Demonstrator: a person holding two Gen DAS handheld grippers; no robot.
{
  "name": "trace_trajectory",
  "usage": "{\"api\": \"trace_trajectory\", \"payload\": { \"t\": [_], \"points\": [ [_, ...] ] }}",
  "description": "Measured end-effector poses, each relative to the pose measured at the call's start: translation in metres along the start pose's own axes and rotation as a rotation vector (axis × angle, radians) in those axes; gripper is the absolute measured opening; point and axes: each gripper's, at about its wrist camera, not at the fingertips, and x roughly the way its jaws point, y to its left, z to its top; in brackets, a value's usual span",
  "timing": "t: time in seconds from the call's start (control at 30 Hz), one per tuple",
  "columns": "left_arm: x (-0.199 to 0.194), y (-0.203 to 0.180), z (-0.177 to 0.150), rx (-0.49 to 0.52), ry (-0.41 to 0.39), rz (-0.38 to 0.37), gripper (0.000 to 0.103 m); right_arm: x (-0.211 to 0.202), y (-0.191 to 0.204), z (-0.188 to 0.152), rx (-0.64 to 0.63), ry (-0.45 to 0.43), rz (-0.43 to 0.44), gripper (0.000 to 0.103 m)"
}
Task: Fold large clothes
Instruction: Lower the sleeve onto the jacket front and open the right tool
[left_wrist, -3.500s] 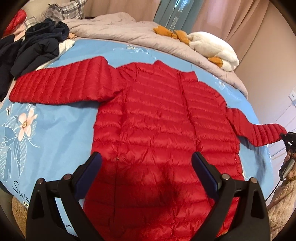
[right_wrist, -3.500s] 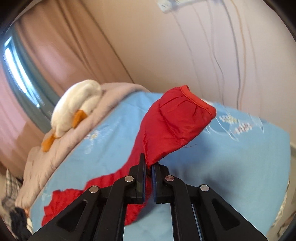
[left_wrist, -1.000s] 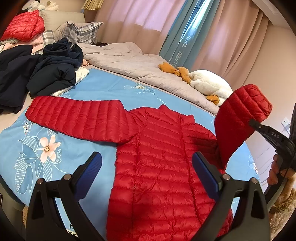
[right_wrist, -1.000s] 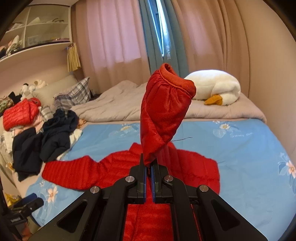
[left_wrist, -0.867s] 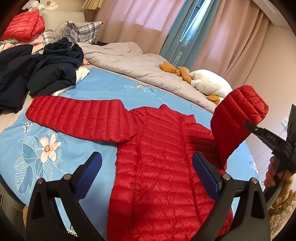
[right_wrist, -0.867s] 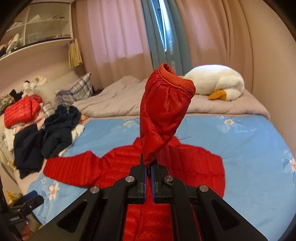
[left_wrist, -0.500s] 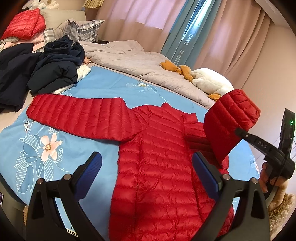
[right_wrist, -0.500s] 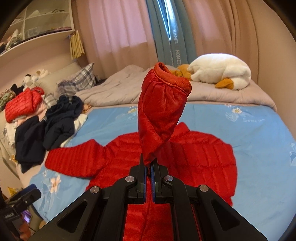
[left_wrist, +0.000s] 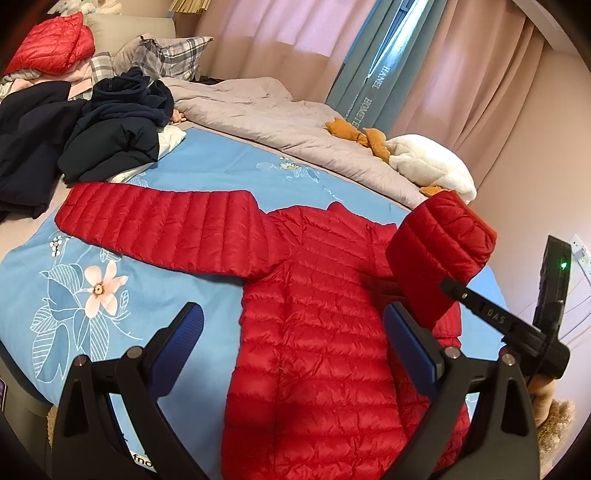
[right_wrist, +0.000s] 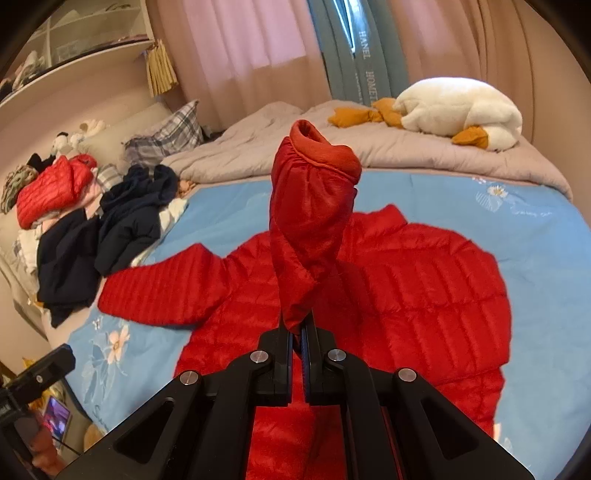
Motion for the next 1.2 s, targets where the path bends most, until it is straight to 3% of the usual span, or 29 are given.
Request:
{"api": "trace_trajectory", "payload": {
  "t": [1.2],
  "points": [
    [0.005,0.024,-0.001,-0.049,0.017,0.046,0.098,0.052,0.021,-0.040,-0.021,0.196,0.002,0.005]
  ]
}}
